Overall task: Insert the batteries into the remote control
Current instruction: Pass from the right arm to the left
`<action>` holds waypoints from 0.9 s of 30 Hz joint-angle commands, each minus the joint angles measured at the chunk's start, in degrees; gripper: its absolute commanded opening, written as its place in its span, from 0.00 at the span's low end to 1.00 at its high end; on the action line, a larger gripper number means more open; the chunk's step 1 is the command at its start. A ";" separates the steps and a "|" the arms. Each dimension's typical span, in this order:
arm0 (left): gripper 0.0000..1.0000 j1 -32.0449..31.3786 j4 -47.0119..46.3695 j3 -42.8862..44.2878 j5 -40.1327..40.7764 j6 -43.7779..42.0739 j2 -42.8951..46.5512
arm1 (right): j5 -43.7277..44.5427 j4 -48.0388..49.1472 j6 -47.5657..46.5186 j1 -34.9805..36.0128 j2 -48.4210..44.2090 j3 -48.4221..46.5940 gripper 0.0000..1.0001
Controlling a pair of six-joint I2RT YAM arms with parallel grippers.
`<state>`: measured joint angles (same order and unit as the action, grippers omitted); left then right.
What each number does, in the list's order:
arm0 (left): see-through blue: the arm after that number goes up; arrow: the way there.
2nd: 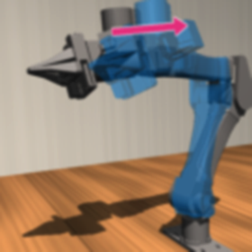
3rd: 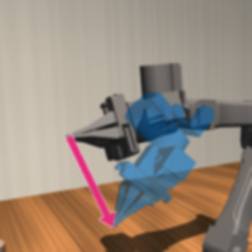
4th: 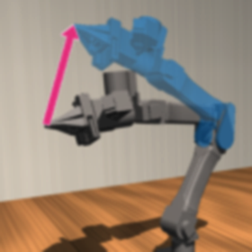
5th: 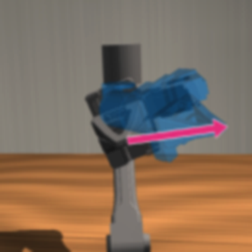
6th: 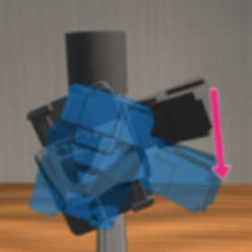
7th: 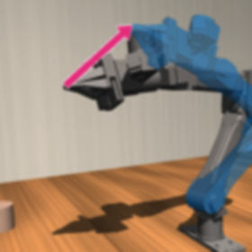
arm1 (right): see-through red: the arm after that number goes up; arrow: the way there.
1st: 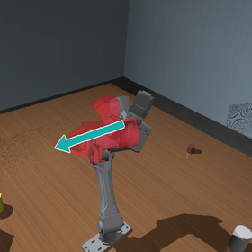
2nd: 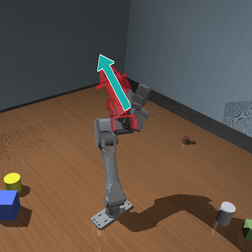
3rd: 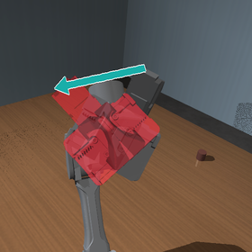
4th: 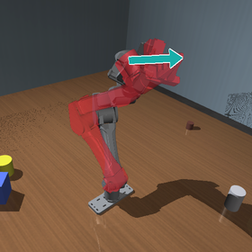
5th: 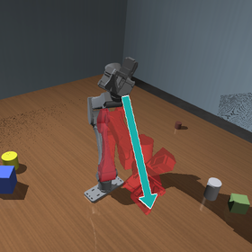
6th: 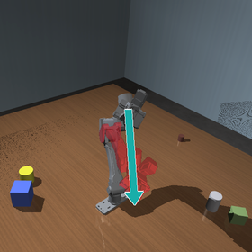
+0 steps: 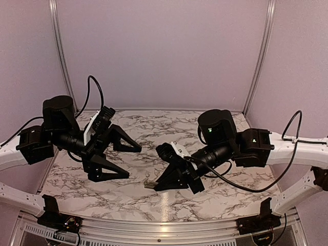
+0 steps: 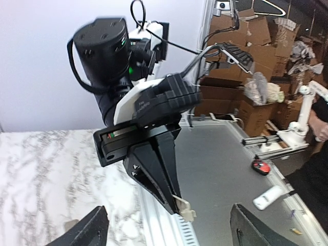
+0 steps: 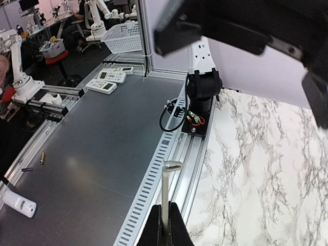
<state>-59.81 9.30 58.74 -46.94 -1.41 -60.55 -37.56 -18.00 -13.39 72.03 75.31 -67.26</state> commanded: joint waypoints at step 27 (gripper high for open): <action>0.57 -18.93 21.08 0.57 54.84 -36.32 -12.91 | -28.42 12.33 28.06 -17.69 17.86 10.67 0.00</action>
<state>-77.60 28.47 56.53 4.84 -36.29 -71.79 -62.94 -8.12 12.14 54.63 91.96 -55.92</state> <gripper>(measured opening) 0.569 0.013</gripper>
